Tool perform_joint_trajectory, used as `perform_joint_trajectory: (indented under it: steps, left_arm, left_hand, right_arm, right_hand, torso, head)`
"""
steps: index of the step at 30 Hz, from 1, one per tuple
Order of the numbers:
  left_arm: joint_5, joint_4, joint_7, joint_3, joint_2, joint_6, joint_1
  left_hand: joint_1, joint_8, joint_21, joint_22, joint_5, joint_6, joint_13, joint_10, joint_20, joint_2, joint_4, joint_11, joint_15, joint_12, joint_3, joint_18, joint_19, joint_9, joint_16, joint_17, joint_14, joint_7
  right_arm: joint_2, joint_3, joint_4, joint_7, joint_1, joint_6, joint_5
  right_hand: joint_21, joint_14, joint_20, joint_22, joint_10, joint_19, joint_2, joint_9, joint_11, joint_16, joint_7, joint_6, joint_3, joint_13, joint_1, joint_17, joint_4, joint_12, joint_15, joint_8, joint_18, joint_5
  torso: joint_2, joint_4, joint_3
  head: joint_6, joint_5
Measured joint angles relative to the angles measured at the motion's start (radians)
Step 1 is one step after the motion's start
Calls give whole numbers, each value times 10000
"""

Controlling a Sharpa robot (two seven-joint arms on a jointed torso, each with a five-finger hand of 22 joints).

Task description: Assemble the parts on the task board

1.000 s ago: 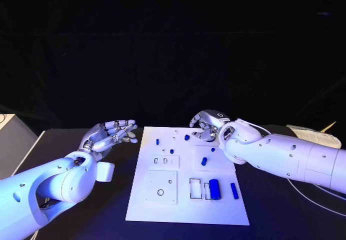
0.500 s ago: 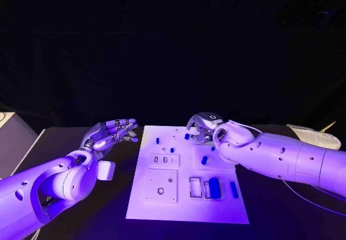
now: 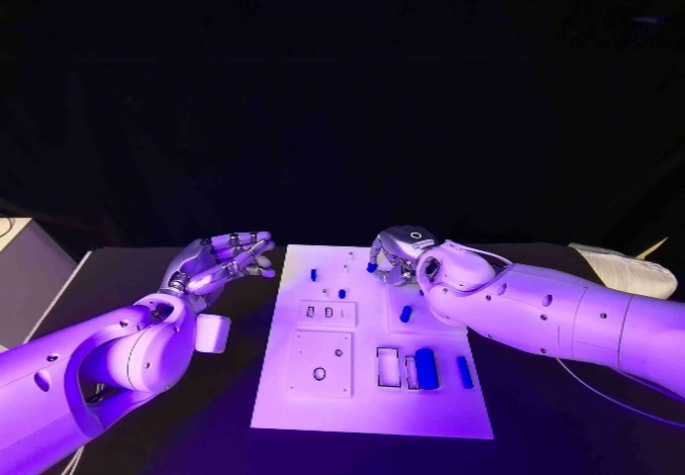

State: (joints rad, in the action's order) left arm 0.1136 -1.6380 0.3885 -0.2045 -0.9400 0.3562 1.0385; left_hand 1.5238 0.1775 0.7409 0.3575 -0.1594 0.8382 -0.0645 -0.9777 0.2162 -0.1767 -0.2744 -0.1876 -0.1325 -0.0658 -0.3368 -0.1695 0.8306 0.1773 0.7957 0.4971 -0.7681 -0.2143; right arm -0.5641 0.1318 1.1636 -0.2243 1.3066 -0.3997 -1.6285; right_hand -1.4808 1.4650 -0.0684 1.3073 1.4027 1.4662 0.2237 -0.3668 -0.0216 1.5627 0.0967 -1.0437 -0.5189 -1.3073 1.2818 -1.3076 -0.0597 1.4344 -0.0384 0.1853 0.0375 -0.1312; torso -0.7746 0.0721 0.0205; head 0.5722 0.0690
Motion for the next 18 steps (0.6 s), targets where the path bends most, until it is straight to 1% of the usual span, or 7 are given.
perform_joint_trajectory:
  steps: [4, 8, 15, 18]
  left_arm:
    - [0, 1, 0, 0, 0, 0, -1]
    - [0, 2, 0, 0, 0, 0, -2]
    - [0, 8, 0, 0, 4, 0, -2]
    - [0, 13, 0, -1, 5, 0, -2]
  left_hand:
    - [0, 0, 0, 0, 0, 0, 0, 0, 0, 0, 0, 0, 0, 0, 0, 0, 0, 0, 0, -6, 0, 0]
    - [0, 0, 0, -1, 0, 0, 0, 0, 0, 0, 0, 0, 0, 0, 0, 0, 0, 1, 0, -8, 0, 0]
    - [0, 0, 2, 8, 0, 0, 0, 0, 1, 0, 0, 0, 1, 0, 0, 0, -1, 1, 0, -8, 0, 0]
    - [0, 0, 69, 21, 0, 0, 0, 0, 53, 0, 0, 0, 36, 0, 0, 0, -52, 1, 40, -21, 36, 0]
  right_arm:
    - [50, 1, -77, -90, -23, 25, -53]
    - [96, -3, -129, -186, -28, 23, -118]
    - [138, -5, -169, -300, -42, -38, -180]
    - [142, -3, -195, -350, -51, -92, -196]
  right_hand:
    - [0, 15, 0, 3, 0, 0, 0, -9, 0, 0, -1, 0, 41, 0, 0, 0, -41, 38, -14, 39, 1, 0]
    - [0, 14, 0, 8, 0, 0, 0, -9, 0, 0, 31, -35, 70, -3, 0, 0, -69, 39, -15, 39, 1, 0]
    - [0, 14, 0, 8, -1, 0, 0, -9, 0, 0, 31, -35, 100, -7, 0, 0, -100, 38, -14, 39, 0, 0]
    - [0, 14, 0, 7, -1, 0, 0, -7, 0, 0, 30, -35, 100, -7, 0, 0, -100, 39, -14, 39, 1, 0]
  torso:
    - [0, 0, 0]
    - [3, -12, -13]
    - [3, -30, -19]
    - [5, -32, -24]
  head:
    - [14, -21]
    - [29, -48]
    - [34, -65]
    - [34, -67]
